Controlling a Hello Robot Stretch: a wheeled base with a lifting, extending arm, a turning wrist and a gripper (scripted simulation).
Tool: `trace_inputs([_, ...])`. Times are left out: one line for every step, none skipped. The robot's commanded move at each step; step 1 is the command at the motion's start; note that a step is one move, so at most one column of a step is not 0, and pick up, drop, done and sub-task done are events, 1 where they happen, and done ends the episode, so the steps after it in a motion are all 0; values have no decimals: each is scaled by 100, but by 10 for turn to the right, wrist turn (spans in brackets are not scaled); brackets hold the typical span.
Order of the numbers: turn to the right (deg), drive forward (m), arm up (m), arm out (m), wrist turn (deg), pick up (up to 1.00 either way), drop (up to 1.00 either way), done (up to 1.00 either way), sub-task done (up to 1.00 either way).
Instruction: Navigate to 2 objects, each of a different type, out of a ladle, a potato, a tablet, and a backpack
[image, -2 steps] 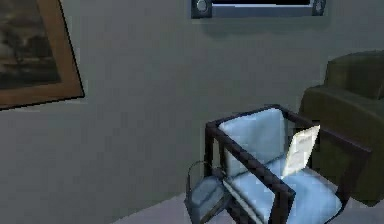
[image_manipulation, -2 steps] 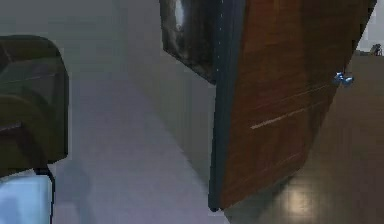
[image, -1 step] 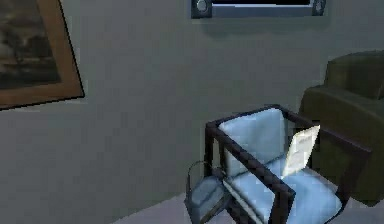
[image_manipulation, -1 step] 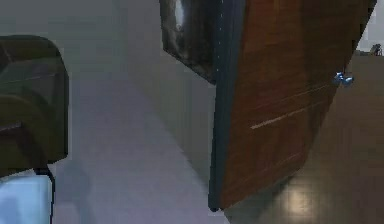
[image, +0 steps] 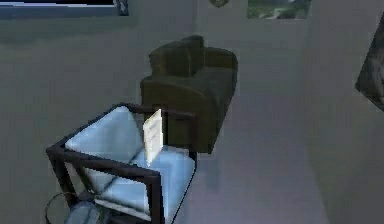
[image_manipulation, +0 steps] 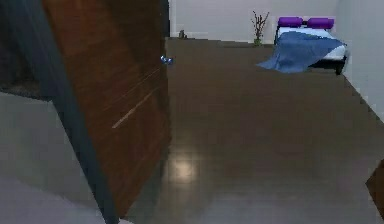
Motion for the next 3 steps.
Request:
trace_inputs([450,0,0,0,0,0,0,0,0])
trace_inputs([450,0,0,0,0,0,0,0,0])
trace_inputs([150,0,0,0,0,0,0,0,0])
